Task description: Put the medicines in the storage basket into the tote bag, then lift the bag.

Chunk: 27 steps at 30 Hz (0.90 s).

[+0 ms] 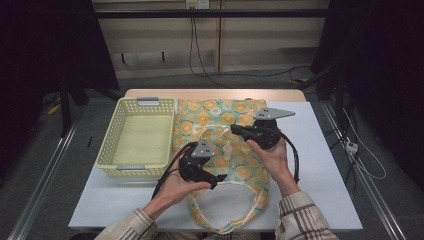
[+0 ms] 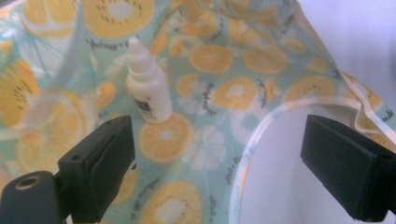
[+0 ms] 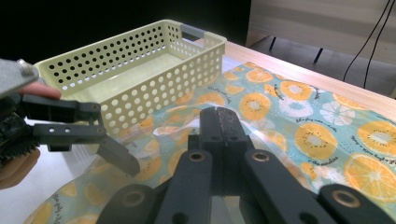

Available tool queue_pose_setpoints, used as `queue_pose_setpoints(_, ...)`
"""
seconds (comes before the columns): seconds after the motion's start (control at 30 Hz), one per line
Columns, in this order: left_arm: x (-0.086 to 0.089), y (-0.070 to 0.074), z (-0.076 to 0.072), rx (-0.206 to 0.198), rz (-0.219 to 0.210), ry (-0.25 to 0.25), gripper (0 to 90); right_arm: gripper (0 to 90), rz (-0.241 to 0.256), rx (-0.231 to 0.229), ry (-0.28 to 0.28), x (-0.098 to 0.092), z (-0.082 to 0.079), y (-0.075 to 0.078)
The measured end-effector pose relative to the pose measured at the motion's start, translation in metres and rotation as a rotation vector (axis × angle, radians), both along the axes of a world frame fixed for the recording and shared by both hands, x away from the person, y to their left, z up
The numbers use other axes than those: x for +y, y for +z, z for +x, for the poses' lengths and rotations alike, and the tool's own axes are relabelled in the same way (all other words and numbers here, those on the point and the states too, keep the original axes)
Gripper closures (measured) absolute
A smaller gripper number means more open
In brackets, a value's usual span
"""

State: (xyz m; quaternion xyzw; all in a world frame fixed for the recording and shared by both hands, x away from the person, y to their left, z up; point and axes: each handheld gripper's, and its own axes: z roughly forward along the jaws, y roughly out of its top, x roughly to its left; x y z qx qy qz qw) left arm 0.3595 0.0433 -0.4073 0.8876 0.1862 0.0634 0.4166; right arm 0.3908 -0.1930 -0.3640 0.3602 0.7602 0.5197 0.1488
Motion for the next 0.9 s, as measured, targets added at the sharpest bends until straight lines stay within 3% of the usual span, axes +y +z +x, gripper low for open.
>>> queue_pose_setpoints(0.1,0.001,-0.006,-0.002,0.016,0.024,-0.009,16.2,90.0,0.002,0.001,0.001,0.0,0.001,0.0)
queue_pose_setpoints(0.3,0.004,-0.022,-0.006,0.052,0.067,-0.044,18.5,90.0,-0.001,0.007,0.004,0.001,0.002,-0.002)
queue_pose_setpoints(0.4,0.004,-0.029,-0.004,0.063,0.099,-0.032,18.5,90.0,-0.009,0.013,0.003,0.002,0.003,-0.004)
queue_pose_setpoints(0.47,0.002,-0.035,-0.005,0.086,0.091,-0.041,17.1,90.0,-0.011,0.015,0.001,0.003,0.002,-0.005)
queue_pose_setpoints(0.57,-0.001,-0.04,-0.007,0.077,0.147,-0.046,17.3,90.0,-0.017,0.014,0.008,0.004,0.002,-0.005)
queue_pose_setpoints(0.63,-0.003,-0.043,-0.005,0.084,0.156,-0.05,19.4,90.0,-0.018,0.014,0.012,0.003,0.002,-0.005)
queue_pose_setpoints(0.67,-0.001,-0.044,-0.002,0.082,0.177,-0.079,21.0,90.0,-0.016,0.015,0.013,0.003,0.001,-0.005)
queue_pose_setpoints(0.7,-0.002,-0.047,-0.003,0.109,0.146,-0.062,24.4,90.0,-0.014,0.016,0.012,0.003,0.001,-0.005)
queue_pose_setpoints(0.73,-0.002,-0.049,-0.001,0.105,0.145,-0.07,30.1,90.0,-0.013,0.016,0.013,0.003,0.001,-0.006)
queue_pose_setpoints(0.9,0.001,-0.048,0.005,0.115,0.142,-0.054,40.4,90.0,-0.003,0.023,0.014,0.002,-0.001,-0.007)
